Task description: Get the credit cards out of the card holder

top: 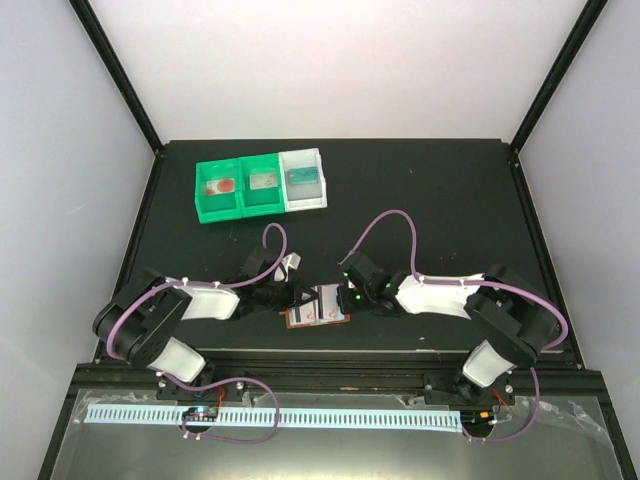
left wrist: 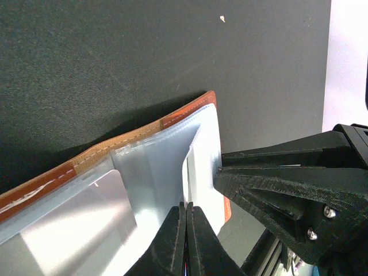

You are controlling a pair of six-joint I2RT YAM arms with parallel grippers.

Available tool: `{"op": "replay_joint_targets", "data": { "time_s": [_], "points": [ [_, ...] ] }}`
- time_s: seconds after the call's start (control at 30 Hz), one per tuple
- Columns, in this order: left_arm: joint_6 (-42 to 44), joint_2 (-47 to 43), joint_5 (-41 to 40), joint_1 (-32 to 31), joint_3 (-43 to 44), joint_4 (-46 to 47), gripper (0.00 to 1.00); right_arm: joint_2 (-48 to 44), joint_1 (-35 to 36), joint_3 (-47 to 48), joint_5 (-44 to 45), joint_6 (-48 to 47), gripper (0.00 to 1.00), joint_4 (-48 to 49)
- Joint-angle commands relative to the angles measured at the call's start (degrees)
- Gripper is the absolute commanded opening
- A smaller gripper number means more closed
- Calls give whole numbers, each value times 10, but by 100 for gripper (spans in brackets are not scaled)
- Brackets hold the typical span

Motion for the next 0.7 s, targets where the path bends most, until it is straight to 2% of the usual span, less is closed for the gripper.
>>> {"op": "replay_joint_targets", "data": {
  "time_s": [0.0,0.37,0.67],
  "points": [
    [23,-13,0,7,2,-39,1,23,-2,-14,12,3,10,-28],
    [28,-68,-15,26,-11,-80,1,24,-2,-6,20,1,10,-41],
    [49,-122,-44,45,6,-167,2,5,-2,15,28,-17,14,-62]
  ]
}}
